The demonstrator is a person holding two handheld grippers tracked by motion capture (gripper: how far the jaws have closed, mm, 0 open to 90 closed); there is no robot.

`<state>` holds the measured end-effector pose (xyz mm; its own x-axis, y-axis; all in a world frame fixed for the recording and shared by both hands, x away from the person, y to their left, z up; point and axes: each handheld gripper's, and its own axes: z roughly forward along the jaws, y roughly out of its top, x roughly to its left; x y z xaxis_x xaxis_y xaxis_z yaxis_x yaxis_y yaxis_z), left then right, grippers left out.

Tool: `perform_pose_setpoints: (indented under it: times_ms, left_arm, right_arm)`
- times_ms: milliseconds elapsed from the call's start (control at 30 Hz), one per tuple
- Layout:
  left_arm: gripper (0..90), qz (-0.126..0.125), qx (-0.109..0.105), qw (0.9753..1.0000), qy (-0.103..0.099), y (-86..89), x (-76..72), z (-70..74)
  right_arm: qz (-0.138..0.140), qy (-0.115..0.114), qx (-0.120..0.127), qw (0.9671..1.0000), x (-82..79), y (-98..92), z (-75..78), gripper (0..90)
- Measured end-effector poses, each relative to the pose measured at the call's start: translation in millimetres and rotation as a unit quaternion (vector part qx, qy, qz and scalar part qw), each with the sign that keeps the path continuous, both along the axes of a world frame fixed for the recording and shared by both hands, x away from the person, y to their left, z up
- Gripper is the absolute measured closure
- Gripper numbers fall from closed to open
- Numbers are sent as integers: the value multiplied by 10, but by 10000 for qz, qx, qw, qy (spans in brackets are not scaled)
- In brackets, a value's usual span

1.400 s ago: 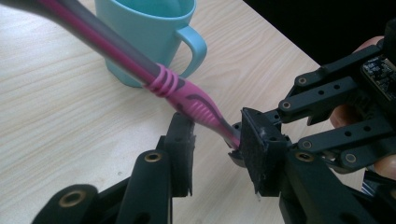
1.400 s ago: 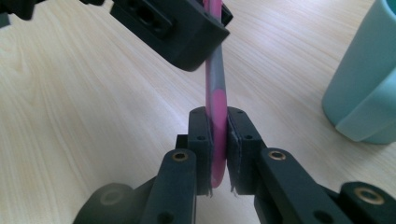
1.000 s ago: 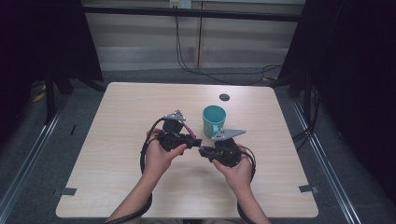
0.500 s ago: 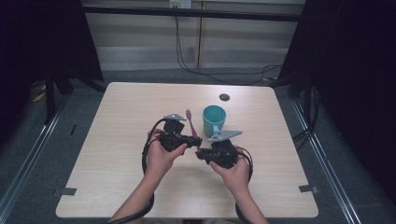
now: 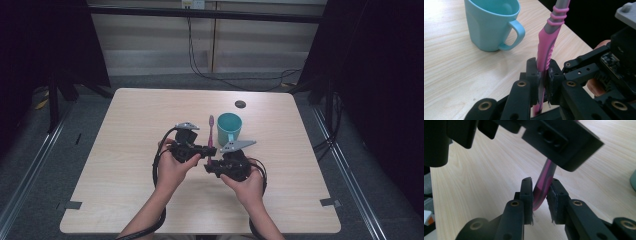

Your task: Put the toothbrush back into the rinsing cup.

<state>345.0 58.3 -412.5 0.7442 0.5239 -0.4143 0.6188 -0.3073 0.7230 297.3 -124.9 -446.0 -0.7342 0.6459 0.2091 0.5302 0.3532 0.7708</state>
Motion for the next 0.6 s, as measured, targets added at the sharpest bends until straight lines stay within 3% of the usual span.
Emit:
perform_pose_setpoints:
  times_ms: [67,433,600]
  left_arm:
    - [830,-18,23,10000,13,9,2,-6]
    - [835,-8,48,10000,1,27,0,-1]
    - [836,-26,116,9999,-32,45,8,31]
  right_arm:
    - [33,-34,-85,10000,-2,21,-8,752]
    - [150,-61,-17,9999,-22,75,-4,704]
    - [183,-12,6,9998,-19,76,-17,620]
